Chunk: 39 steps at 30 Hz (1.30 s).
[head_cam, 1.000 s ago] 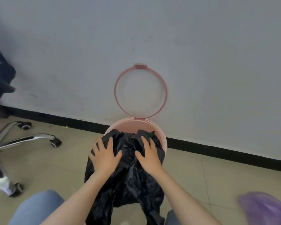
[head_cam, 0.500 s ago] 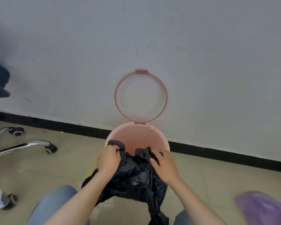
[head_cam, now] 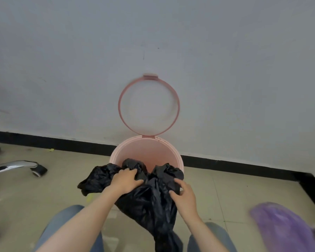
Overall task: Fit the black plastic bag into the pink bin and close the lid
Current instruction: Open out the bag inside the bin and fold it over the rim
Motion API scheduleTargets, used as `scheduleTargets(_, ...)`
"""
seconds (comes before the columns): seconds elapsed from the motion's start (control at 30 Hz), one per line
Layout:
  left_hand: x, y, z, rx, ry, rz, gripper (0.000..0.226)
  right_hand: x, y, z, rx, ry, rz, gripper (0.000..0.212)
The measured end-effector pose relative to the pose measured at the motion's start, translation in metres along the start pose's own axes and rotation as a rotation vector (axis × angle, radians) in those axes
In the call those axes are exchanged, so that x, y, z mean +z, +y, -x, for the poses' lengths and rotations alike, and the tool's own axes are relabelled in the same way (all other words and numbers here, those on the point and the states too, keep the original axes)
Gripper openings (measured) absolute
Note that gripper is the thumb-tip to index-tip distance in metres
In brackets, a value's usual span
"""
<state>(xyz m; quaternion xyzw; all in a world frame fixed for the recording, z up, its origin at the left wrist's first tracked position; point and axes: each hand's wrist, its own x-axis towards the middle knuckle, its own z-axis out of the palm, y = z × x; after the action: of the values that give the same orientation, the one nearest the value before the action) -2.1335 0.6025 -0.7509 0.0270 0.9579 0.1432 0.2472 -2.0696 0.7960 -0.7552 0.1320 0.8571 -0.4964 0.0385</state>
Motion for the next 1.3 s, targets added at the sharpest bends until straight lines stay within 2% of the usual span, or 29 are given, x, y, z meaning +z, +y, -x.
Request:
scheduleTargets(0.07,-0.011,-0.001,0.002,0.006,0.151,0.073,0.065,-0.001,-0.018,-0.007,-0.026,0.113,-0.007,0.027)
scheduleTargets(0.13,-0.020,-0.008,0.006,-0.061,0.277,0.093,0.069,-0.001,-0.041,-0.018,-0.057,0.195,-0.069,0.023)
scheduleTargets(0.23,-0.024,-0.030,0.008,-0.273,0.229,0.227,0.089,0.010,-0.065,-0.046,-0.122,0.195,-0.007,0.026)
scheduleTargets(0.3,-0.023,-0.047,0.007,-0.334,0.136,0.431,0.104,0.029,-0.070,-0.068,-0.205,0.049,0.165,0.024)
scheduleTargets(0.37,-0.023,-0.058,0.010,-0.284,0.069,0.624,0.107,0.050,-0.063,-0.082,-0.256,-0.217,0.433,0.018)
scheduleTargets(0.43,-0.022,-0.064,0.014,-0.228,0.082,0.633,0.085,0.070,-0.050,-0.095,-0.201,-0.535,0.696,0.026)
scheduleTargets(0.47,-0.023,-0.065,0.014,-0.200,0.117,0.606,0.067,0.074,-0.044,-0.097,-0.152,-0.656,0.791,0.022)
scheduleTargets(0.5,-0.025,-0.065,0.014,-0.177,0.161,0.581,0.049,0.075,-0.040,-0.099,-0.127,-0.707,0.835,0.023)
scheduleTargets(0.57,-0.031,-0.062,0.012,-0.165,0.247,0.518,0.033,0.065,-0.039,-0.097,-0.150,-0.647,0.738,0.032)
scheduleTargets(0.67,-0.045,-0.042,0.005,-0.130,0.411,0.473,0.029,0.033,-0.055,-0.073,-0.167,-0.359,0.436,0.033)
scheduleTargets(0.73,-0.055,-0.024,0.002,-0.076,0.563,0.483,0.023,0.008,-0.065,-0.049,-0.158,-0.261,0.245,0.038)
scheduleTargets(0.8,-0.064,-0.006,-0.002,-0.009,0.676,0.593,0.021,-0.011,-0.070,-0.025,-0.154,-0.298,0.087,0.037)
scheduleTargets(0.83,-0.070,0.003,-0.002,0.030,0.691,0.698,0.022,-0.016,-0.071,-0.012,-0.145,-0.374,0.015,0.046)
scheduleTargets(0.9,-0.079,0.017,-0.002,0.096,0.672,0.926,0.024,-0.012,-0.061,0.009,-0.161,-0.532,0.009,0.080)
scheduleTargets(0.97,-0.085,0.026,-0.003,0.104,0.680,1.057,0.023,0.007,-0.051,0.023,-0.236,-0.572,0.293,0.094)
scheduleTargets(1.03,-0.085,0.028,-0.004,0.085,0.678,1.083,0.025,0.027,-0.044,0.024,-0.347,-0.434,0.610,0.089)
scheduleTargets(1.07,-0.082,0.024,-0.006,0.072,0.655,1.050,0.028,0.031,-0.042,0.019,-0.380,-0.349,0.638,0.080)
scheduleTargets(1.13,-0.072,0.006,-0.012,-0.019,0.521,0.842,0.049,0.032,-0.041,0.000,-0.313,-0.273,0.412,0.060)
scheduleTargets(1.2,-0.056,-0.018,-0.015,-0.164,0.293,0.580,0.088,0.025,-0.053,-0.020,-0.196,-0.259,0.121,0.046)
scheduleTargets(1.23,-0.048,-0.027,-0.016,-0.209,0.228,0.510,0.101,0.021,-0.062,-0.030,-0.173,-0.210,0.026,0.042)
scheduleTargets(1.3,-0.036,-0.039,-0.013,-0.240,0.190,0.529,0.106,0.015,-0.079,-0.045,-0.176,-0.035,-0.084,0.036)
